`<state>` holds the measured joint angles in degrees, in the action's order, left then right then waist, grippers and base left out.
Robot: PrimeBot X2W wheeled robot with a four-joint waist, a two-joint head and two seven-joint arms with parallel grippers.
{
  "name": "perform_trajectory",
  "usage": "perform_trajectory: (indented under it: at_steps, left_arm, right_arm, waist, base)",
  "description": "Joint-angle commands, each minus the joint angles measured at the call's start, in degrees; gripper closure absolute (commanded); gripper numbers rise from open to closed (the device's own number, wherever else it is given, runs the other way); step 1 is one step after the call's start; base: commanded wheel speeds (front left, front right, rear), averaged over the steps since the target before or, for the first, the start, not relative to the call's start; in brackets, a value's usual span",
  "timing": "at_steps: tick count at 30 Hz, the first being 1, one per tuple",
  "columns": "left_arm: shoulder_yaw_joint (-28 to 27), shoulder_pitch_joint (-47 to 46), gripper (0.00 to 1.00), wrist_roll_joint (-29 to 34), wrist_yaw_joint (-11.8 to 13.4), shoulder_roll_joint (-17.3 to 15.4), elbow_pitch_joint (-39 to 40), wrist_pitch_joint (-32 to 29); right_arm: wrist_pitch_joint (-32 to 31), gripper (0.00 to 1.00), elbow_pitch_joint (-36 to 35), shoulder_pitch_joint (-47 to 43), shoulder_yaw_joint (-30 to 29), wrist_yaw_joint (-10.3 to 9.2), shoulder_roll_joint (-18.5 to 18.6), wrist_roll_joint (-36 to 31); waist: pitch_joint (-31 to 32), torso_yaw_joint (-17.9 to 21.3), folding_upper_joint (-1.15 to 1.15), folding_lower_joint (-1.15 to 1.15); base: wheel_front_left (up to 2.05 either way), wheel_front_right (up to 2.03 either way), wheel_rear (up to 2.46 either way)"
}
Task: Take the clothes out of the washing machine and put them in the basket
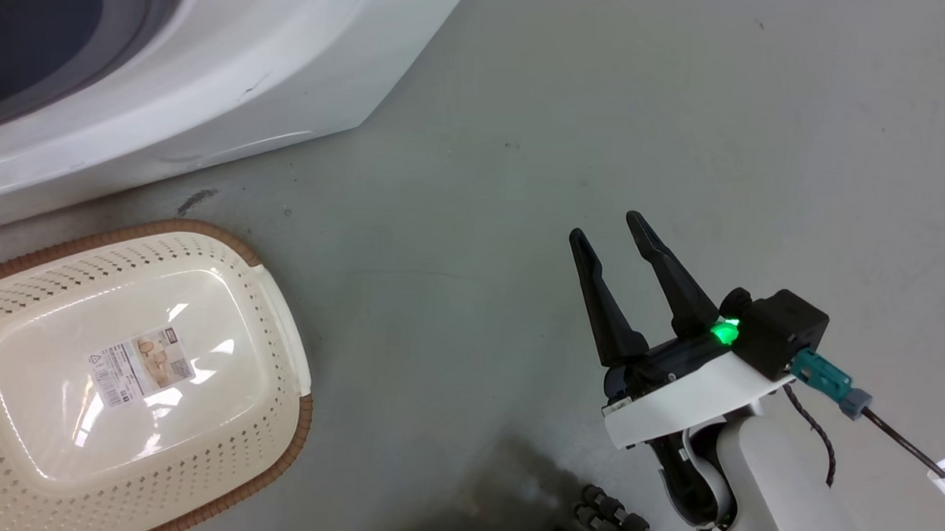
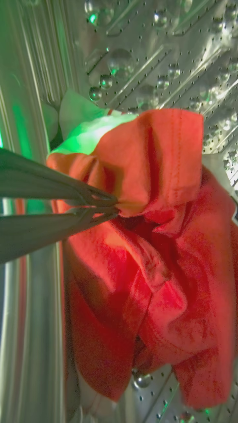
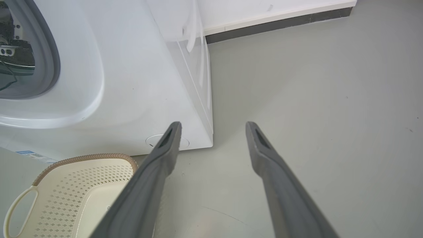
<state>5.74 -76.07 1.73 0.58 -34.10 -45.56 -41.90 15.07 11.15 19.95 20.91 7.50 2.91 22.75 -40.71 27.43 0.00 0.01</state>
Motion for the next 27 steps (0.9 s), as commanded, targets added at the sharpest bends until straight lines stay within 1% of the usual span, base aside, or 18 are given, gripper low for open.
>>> perform_trajectory:
  at_steps: [1,3,6,8,11,15,19,24,27]
  left_arm:
    - [-0.26,1.25,1.0,-0.28,0.41,-0.69,1.4,-0.07]
    - [-0.69,2.64,1.0,-0.81,0.53,-1.12,3.58,1.22]
    - [-1.36,4.81,1.0,-1.79,0.71,-1.51,5.78,5.43]
    - [-1.8,6.18,1.0,-2.67,0.48,-1.68,6.11,9.82]
    - [-1.83,8.45,1.0,-3.59,0.15,-0.76,4.79,17.9]
    - [-2.29,10.87,1.0,-5.52,-0.29,1.17,0.66,28.76]
    - [-2.83,13.82,1.0,-7.79,-0.85,4.33,-4.51,38.13]
    - [-2.71,18.04,1.0,-9.72,-2.04,7.94,-10.35,47.07]
    - [-2.54,20.83,1.0,-10.58,-2.56,10.07,-13.03,51.26]
  right_arm:
    - [0.14,0.0,0.15,0.92,0.08,-0.02,-0.05,0.42]
    - [0.14,0.0,0.44,1.01,0.17,-0.02,-0.06,0.55]
    - [0.14,0.0,0.88,1.06,-0.16,-0.02,-0.05,0.57]
    - [0.13,0.0,1.29,1.0,-0.58,-0.02,-0.05,0.02]
    - [0.13,0.0,1.82,0.33,-1.64,-0.02,-0.04,-0.94]
    - [0.13,0.0,2.73,-1.3,-3.4,-0.02,-0.03,-2.99]
    - [0.13,0.0,3.59,-3.24,-5.48,-0.02,-0.03,-5.1]
    - [0.13,0.0,4.53,-6.57,-7.71,-0.02,-0.01,-7.32]
    - [0.13,0.0,5.04,-8.78,-9.0,-0.02,-0.01,-8.76]
  waist:
    - [0.22,0.03,0.0,-0.01]
    - [0.68,0.03,0.0,-0.01]
    - [1.96,-0.2,0.0,-0.01]
    - [3.31,-0.53,0.0,-0.01]
    - [6.11,-1.54,0.0,-0.01]
    - [10.73,-3.44,0.0,-0.01]
    - [16.47,-5.8,0.0,-0.01]
    - [23.65,-8.64,0.0,-0.01]
    - [27.79,-10.27,0.0,-0.01]
  base:
    - [0.0,0.0,0.0]
    - [0.0,0.0,0.0]
    - [0.0,0.0,0.0]
    - [0.0,0.0,0.0]
    - [0.0,0.0,0.0]
    - [0.0,0.0,0.0]
    - [0.0,0.0,0.0]
    - [0.0,0.0,0.0]
    - [0.0,0.0,0.0]
